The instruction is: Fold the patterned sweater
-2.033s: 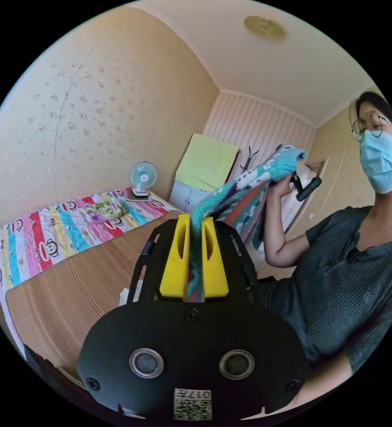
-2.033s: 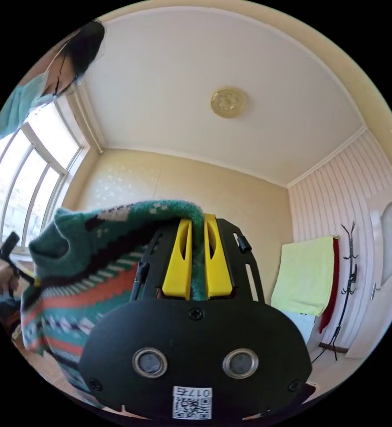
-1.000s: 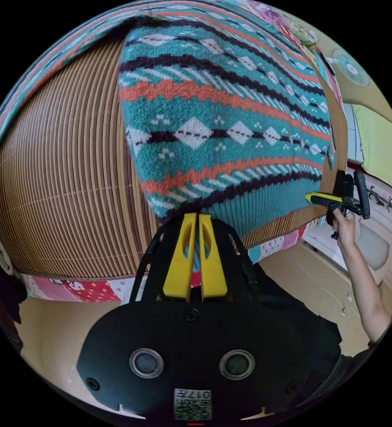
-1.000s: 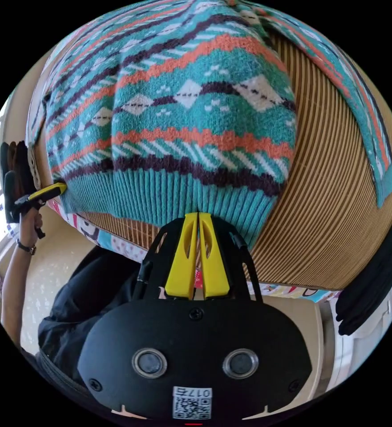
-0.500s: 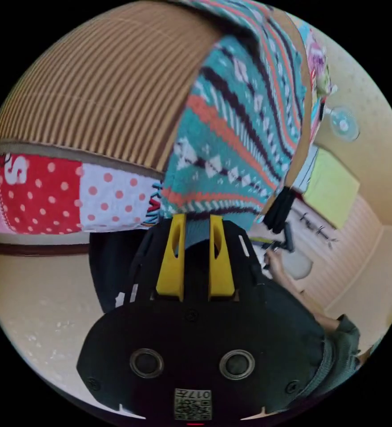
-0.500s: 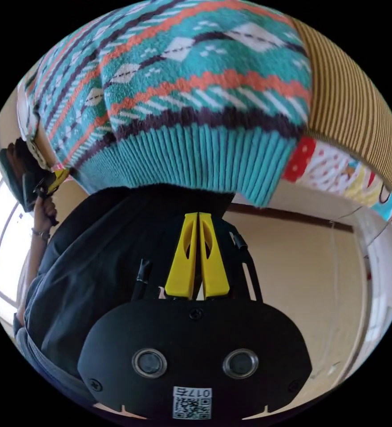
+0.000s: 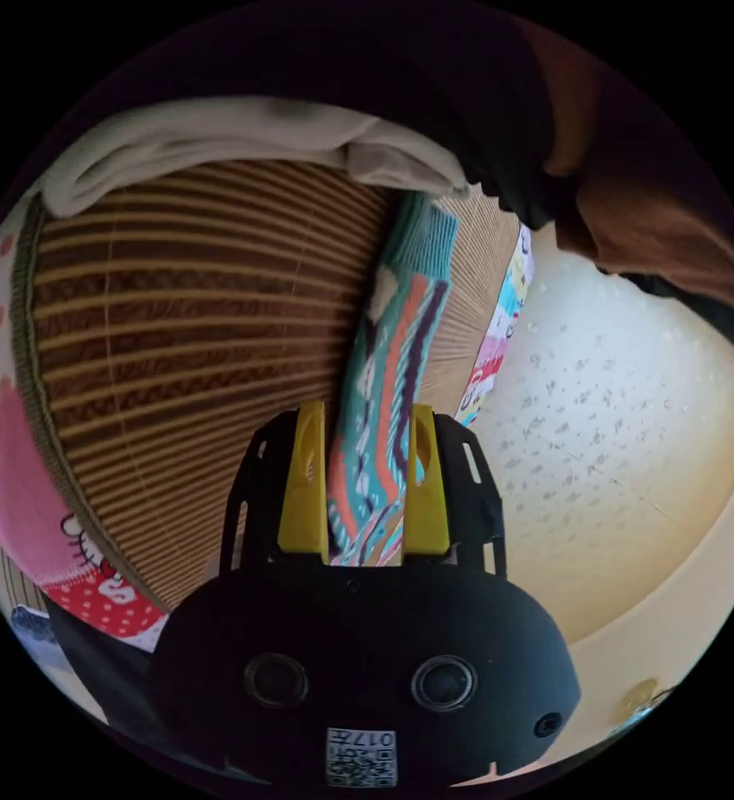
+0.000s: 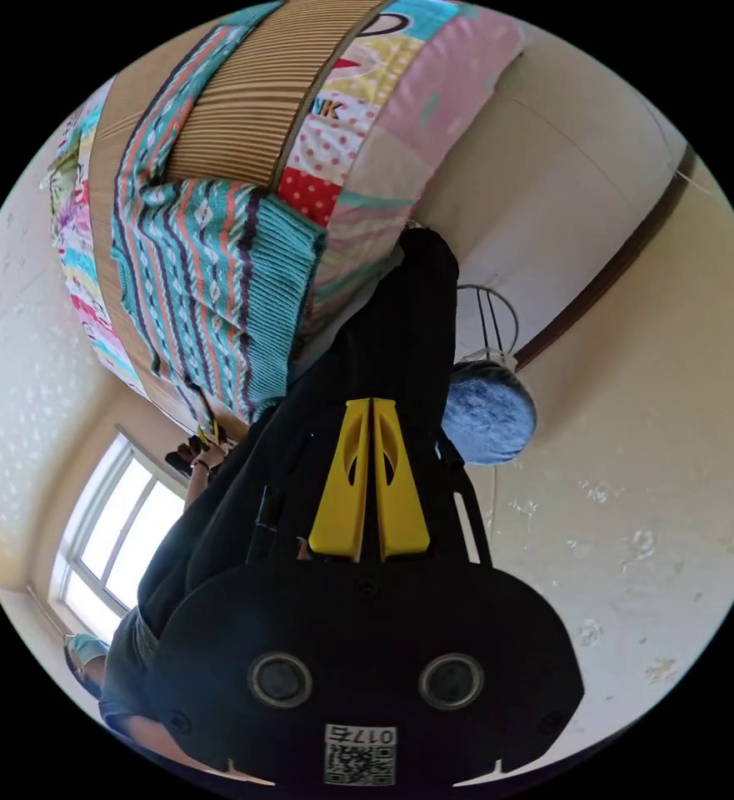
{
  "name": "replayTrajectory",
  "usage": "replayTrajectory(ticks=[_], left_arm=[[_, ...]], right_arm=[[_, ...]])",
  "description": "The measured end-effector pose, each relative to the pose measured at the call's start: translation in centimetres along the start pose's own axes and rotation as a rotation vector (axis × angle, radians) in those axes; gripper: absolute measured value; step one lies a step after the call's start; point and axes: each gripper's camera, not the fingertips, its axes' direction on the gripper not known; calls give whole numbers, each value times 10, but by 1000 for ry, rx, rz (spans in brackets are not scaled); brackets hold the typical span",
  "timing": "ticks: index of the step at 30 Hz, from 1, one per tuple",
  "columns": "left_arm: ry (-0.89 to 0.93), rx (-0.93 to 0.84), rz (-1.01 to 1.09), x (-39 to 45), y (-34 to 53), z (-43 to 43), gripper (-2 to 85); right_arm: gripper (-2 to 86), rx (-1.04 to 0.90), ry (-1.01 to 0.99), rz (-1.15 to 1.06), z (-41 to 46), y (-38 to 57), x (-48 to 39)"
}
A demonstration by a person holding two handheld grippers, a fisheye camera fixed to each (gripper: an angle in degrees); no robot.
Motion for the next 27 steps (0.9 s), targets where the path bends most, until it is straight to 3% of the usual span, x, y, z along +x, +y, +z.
replayTrajectory(ticks=[9, 11, 17, 20, 22, 25, 27], left_arm=[[-37, 23, -48, 19, -20, 16, 42], [-22, -10, 69, 49, -15, 19, 41], [-139, -123, 841, 195, 94, 46, 43], [-144, -302, 1172, 223, 199, 96, 46], [-166, -537, 1335, 212, 277, 151, 58], [-316, -833, 1289, 161, 333, 226, 84], [-416, -904, 1197, 120, 347, 254, 91]], right_arm=[[4, -36, -25, 11, -36, -3, 1], [3, -64, 3, -22, -45, -14, -6], [4, -125, 31, -108, -70, -53, -31], [4, -171, 10, -152, -77, -79, -42], [4, -231, 6, -191, -83, -103, -51], [3, -266, -22, -245, -93, -126, -62], [4, -272, -65, -272, -101, -137, -66]])
